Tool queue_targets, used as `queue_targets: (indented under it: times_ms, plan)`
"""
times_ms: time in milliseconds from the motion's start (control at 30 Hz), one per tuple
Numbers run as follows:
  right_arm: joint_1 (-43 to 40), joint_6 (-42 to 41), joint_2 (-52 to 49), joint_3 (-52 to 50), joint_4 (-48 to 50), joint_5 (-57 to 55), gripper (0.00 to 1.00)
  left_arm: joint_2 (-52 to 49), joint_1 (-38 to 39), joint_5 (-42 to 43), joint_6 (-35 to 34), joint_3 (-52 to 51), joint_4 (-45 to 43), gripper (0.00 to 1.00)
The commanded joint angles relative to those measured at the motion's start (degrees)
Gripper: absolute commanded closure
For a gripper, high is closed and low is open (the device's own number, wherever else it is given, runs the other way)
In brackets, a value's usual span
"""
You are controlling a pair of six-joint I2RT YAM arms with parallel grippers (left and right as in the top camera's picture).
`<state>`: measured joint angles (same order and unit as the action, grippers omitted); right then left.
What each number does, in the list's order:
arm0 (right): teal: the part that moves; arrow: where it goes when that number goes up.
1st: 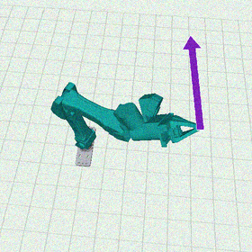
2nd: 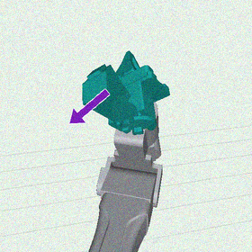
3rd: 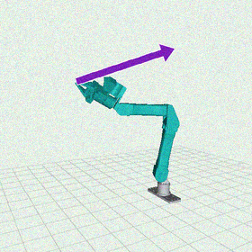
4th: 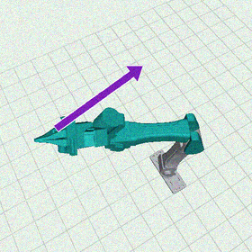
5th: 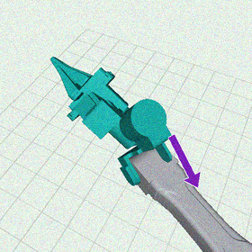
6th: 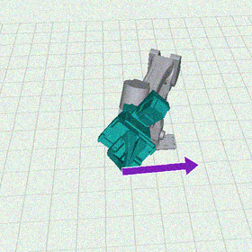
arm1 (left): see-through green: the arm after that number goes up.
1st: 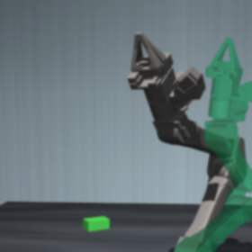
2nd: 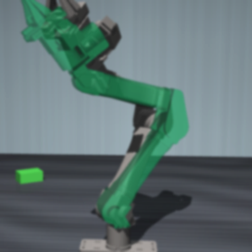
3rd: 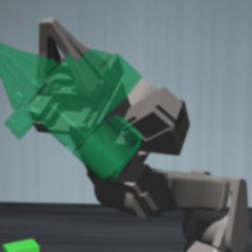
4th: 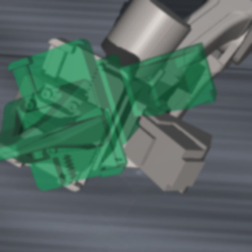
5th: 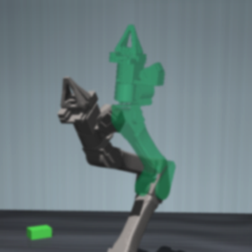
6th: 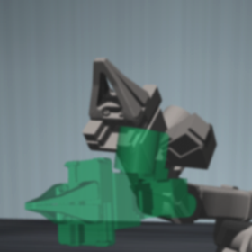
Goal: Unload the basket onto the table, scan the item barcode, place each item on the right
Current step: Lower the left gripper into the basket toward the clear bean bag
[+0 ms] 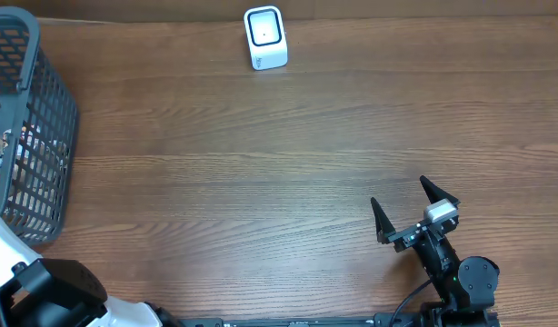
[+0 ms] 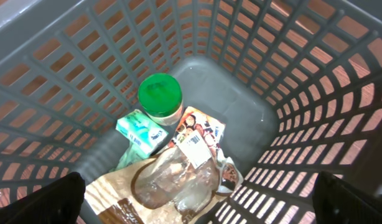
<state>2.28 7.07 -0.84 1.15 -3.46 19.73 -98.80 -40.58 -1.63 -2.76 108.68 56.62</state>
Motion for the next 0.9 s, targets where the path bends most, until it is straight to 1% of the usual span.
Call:
queue_targets:
  times_ms: [0,100,200,400,500,667,867]
  plan:
    - [-0.1,-0.4,0.7,-0.7,0.4,0.3,0.00,-1.2,-0.9,2.9,3.5,-0.5,0.0,0.00]
    - [-0.1,-0.4,0.7,-0.7,0.4,0.3,0.00,-2.1,-1.0,3.1,5.2,-0.5,-0.3,0.00]
    - [-0.1,-0.4,0.7,-0.7,0.4,0.3,0.00,-3.0,-1.2,3.5,5.5,-0.5,-0.8,0.00]
    - [-0.1,-0.4,0.7,-0.7,0.4,0.3,0.00,-3.9,-2.5,10.3,7.5,-0.5,-2.9,0.00]
    - [-0.1,-0.4,0.7,-0.7,0.4,0.3,0.00,-4.2,-3.4,10.7,8.3,-0.5,-2.4,0.00]
    - [-0.1,-0.4,0.7,-0.7,0.4,0.3,0.00,-5.0,-7.5,11.1,9.3,-0.5,-0.2,0.00]
    - [-0.1,-0.4,0.7,-0.7,0.4,0.3,0.00,-7.6,-12.6,17.7,11.8,-0.6,2.3,0.00]
